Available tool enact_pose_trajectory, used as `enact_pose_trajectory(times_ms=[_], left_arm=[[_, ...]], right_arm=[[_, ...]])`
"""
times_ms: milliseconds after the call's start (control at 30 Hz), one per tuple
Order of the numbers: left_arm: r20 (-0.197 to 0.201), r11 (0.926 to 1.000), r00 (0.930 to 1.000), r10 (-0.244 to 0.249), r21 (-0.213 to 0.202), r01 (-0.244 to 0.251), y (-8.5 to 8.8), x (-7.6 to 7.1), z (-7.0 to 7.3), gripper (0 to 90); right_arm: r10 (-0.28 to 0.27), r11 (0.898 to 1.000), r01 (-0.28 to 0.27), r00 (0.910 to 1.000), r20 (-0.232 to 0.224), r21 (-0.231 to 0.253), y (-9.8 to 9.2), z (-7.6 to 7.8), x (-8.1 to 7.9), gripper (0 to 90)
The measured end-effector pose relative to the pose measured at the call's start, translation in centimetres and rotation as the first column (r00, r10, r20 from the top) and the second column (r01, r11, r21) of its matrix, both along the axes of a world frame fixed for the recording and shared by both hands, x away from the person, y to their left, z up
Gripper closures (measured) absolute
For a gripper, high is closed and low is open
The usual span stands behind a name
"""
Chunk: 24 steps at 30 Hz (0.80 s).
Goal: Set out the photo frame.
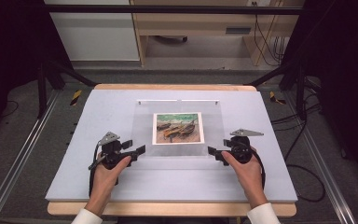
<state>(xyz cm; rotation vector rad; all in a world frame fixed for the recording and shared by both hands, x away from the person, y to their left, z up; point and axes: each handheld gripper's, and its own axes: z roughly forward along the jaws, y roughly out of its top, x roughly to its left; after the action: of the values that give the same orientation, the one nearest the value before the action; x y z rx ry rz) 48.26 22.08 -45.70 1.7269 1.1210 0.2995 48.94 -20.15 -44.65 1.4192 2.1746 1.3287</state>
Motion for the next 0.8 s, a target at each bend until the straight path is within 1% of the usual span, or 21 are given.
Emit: enact_pose_trajectory(times_ms=[133,367,467,533,700,800], left_arm=[[0.009,1.0000,0.9999,0.007,0.001,-0.007,0.0,-0.4,0.1,31.1],[0.025,0.9994,0.9995,0.018,0.028,-0.019,0.1,-1.4,0.3,35.4],[0.029,0.9992,0.9993,0.022,0.031,-0.023,0.1,-1.7,0.4,37.7],[0.029,0.9992,0.9994,0.020,0.034,-0.021,0.2,-1.9,0.4,39.2],[0.030,0.9986,0.9993,0.020,0.048,-0.021,0.2,-2.3,0.5,40.9],[0.028,0.9985,0.9995,0.015,0.052,-0.017,0.3,-2.4,0.6,42.3]], right_arm=[[0.005,1.000,-0.005,0.9999,0.016,-0.010,-0.2,0.1,-0.5,22.0],[0.006,0.999,-0.004,0.9990,0.044,-0.042,-0.2,0.3,-1.6,26.9],[0.005,0.999,-0.003,0.9988,0.049,-0.050,-0.4,0.3,-2.1,30.2],[0.005,0.999,-0.002,0.9985,0.055,-0.051,-0.4,0.4,-2.3,31.6],[0.002,0.997,0.003,0.9979,0.065,-0.071,-0.3,0.4,-2.8,33.2],[0.002,0.998,0.003,0.9976,0.069,-0.070,-0.4,0.5,-3.0,35.4]])
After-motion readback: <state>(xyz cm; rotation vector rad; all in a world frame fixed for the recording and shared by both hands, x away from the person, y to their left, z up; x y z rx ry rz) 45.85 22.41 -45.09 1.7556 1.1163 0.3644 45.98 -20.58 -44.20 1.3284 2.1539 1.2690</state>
